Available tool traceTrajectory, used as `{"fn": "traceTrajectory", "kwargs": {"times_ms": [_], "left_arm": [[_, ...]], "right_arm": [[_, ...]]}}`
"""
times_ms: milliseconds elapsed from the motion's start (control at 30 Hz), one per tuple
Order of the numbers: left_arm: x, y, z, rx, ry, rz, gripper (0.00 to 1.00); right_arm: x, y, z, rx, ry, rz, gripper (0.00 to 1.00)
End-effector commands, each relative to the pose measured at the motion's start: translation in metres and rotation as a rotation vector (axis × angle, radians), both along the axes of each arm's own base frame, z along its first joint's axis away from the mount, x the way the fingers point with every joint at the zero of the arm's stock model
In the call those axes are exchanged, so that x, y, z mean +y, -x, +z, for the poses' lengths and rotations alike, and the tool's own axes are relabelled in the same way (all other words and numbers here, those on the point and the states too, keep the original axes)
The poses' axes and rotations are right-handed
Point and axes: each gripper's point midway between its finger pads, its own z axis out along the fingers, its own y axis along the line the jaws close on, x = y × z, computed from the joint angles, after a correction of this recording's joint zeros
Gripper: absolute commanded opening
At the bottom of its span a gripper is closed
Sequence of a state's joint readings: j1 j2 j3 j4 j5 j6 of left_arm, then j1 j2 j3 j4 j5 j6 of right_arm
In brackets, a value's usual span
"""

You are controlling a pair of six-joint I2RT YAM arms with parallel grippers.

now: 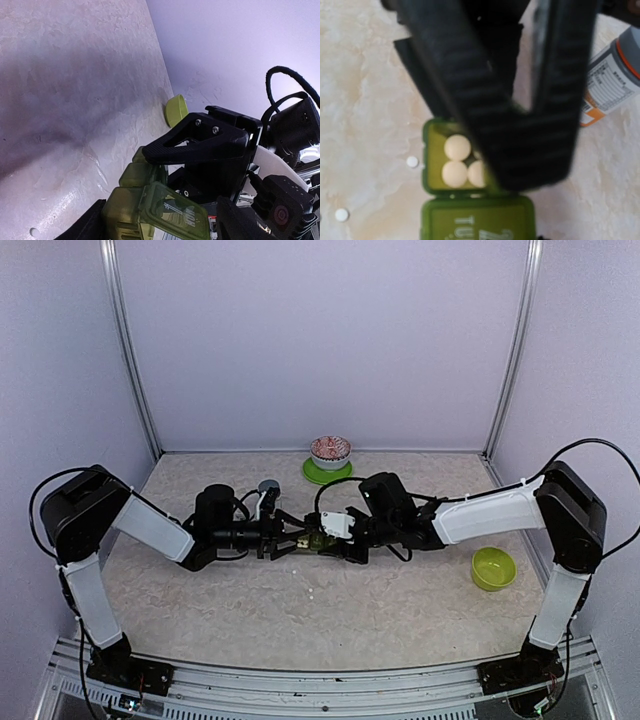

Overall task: Sort the pills into containers
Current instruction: Close the lid of the pill container.

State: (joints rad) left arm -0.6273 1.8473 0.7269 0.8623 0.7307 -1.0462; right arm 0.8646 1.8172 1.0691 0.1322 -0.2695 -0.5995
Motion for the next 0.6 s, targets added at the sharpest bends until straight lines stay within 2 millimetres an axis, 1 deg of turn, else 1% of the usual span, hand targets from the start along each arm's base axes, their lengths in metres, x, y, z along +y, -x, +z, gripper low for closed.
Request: {"fn": "traceTrajectory", "kwargs": {"times_ms": [0, 167, 333, 500, 567], "left_arm": [[-0.0060, 0.0037, 0.0076, -0.026, 0.037, -0.032, 0.67], [-0.0092, 0.0066, 0.0061, -0.019, 0.040, -0.041, 0.64], [-0.0114, 0.0093, 0.0052, -0.014, 0.049, -0.051, 0.58], [-0.0097, 0.0100, 0.0052, -0.010, 0.050, -0.047, 0.56], [-0.0087, 0.0090, 0.0061, -0.009, 0.053, -0.042, 0.53]], "right_arm": [[0.0098, -0.0053, 0.0175, -0.029, -0.040, -0.013, 0.38], [0.0104, -0.0099, 0.0174, -0.034, -0.033, -0.029, 0.38], [0.0108, -0.0118, 0.0178, -0.037, -0.031, -0.038, 0.38], [0.0101, -0.0136, 0.0168, -0.038, -0.028, -0.044, 0.38], [0.0102, -0.0126, 0.0172, -0.038, -0.030, -0.041, 0.38]]}}
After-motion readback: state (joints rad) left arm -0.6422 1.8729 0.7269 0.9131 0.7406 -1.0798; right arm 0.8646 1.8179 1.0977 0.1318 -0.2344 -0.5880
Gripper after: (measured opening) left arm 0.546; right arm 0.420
